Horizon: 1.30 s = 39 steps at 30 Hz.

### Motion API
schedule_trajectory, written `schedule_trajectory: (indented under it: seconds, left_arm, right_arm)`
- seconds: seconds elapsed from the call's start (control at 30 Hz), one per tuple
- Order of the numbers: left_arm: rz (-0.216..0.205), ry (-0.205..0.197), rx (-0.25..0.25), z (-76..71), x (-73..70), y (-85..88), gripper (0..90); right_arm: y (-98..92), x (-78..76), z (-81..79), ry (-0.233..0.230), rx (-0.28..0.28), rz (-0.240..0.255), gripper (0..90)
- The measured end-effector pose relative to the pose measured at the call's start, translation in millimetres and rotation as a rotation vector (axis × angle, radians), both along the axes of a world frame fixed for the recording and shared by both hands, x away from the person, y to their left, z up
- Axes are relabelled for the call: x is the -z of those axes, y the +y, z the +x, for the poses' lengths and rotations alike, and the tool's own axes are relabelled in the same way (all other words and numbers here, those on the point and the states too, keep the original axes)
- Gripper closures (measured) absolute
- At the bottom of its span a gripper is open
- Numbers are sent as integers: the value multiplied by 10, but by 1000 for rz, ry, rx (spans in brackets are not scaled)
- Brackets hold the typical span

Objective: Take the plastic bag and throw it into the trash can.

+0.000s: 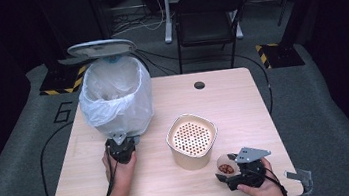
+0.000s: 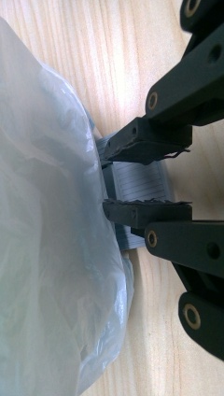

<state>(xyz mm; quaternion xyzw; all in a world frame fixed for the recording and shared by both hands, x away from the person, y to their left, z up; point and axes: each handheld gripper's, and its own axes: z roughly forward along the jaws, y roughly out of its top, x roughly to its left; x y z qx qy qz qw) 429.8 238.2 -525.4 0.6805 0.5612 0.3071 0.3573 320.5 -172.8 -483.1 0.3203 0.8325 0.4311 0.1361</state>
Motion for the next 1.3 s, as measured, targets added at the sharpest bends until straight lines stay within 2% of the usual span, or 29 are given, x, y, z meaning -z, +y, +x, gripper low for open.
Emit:
schedule_trajectory:
  seconds: [0.1, 0.13, 0.27, 0.43, 0.63, 0.77, 0.8, 1.03, 1.17, 1.3]
  left_arm:
    - [0, -4, -2, 1, 3, -2, 693]
    - [0, -4, -2, 1, 3, -1, 693]
    - [0, 3, 1, -1, -2, 2, 693]
    - [0, -5, -2, 1, 3, -1, 693]
    - [0, 2, 1, -1, -2, 1, 693]
    - [-6, -2, -2, 1, 3, 0, 694]
    - [-7, 6, 2, -1, -2, 5, 693]
    - [-6, -2, -2, 1, 3, 0, 694]
    - [-6, -2, -2, 1, 3, 0, 694]
    - [-5, -2, -2, 0, 3, 0, 694]
  right_arm:
    - [5, 17, 0, 9, 7, -4, 188]
    - [4, 30, 3, 7, 8, -1, 239]
    - [1, 31, 5, 2, 9, -7, 286]
    - [-12, 30, 16, -1, -3, 1, 326]
    - [-39, -1, 68, -4, -5, -12, 334]
    - [-89, -71, 132, -28, 3, -22, 338]
    - [-116, -109, 171, -32, 7, -15, 339]
    - [-210, -283, 320, -55, 33, 0, 343]
    - [-272, -434, 459, -69, 50, 6, 345]
    - [-305, -517, 580, -77, 63, 11, 346]
